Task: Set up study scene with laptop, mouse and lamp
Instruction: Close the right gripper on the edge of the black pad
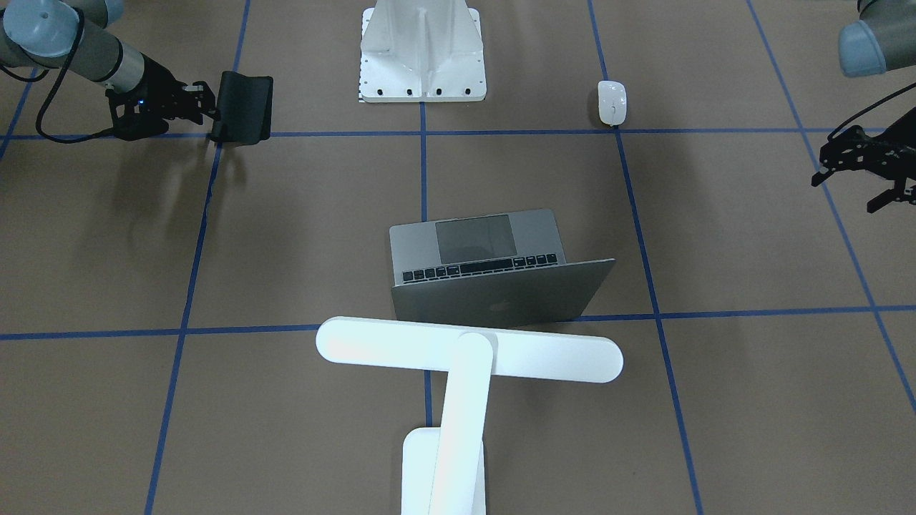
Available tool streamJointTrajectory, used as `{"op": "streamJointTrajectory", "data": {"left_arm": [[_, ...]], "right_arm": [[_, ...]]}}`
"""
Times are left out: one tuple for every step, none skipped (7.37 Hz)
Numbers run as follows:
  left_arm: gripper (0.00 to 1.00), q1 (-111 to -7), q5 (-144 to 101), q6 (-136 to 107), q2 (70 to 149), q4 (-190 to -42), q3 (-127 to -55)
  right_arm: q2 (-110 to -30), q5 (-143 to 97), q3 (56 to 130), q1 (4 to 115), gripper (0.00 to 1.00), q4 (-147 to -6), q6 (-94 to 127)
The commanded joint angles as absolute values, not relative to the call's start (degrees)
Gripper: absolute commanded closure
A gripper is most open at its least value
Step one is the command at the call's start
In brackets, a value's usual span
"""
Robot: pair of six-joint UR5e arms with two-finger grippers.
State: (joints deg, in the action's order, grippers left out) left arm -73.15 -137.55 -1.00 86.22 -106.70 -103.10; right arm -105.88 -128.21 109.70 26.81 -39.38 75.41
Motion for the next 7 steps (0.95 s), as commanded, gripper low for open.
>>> {"op": "streamJointTrajectory", "data": {"left_arm": [[0.00, -73.21, -137.55, -0.97, 86.22, -106.70, -103.10], [0.00, -73.21, -137.55, -0.97, 86.22, -106.70, -103.10], [0.00, -73.21, -137.55, -0.97, 86.22, -106.70, -103.01], [0.00, -73.21, -137.55, -0.97, 86.22, -106.70, -103.01], [0.00, -73.21, -137.55, -0.97, 86.22, -106.70, -103.01], [0.00, -73.21, -137.55, -0.88, 86.22, -106.70, -103.01], [0.00, -73.21, -137.55, -0.88, 86.22, -106.70, -102.75]], "right_arm": [[-103.55, -128.23, 109.60, 26.54, 0.55, -42.35, 75.41], [-103.62, -128.32, 109.60, 26.63, 0.55, -42.36, 75.32], [-103.71, -128.58, 109.69, 27.15, 0.55, -42.28, 74.71], [-103.80, -129.02, 109.69, 27.42, 0.55, -42.10, 74.36], [-103.80, -129.02, 109.60, 27.07, 0.55, -42.10, 74.27], [-103.80, -128.85, 108.82, 26.37, 0.55, -42.10, 74.09], [-103.80, -128.85, 108.37, 25.67, 0.55, -42.19, 74.09]]}}
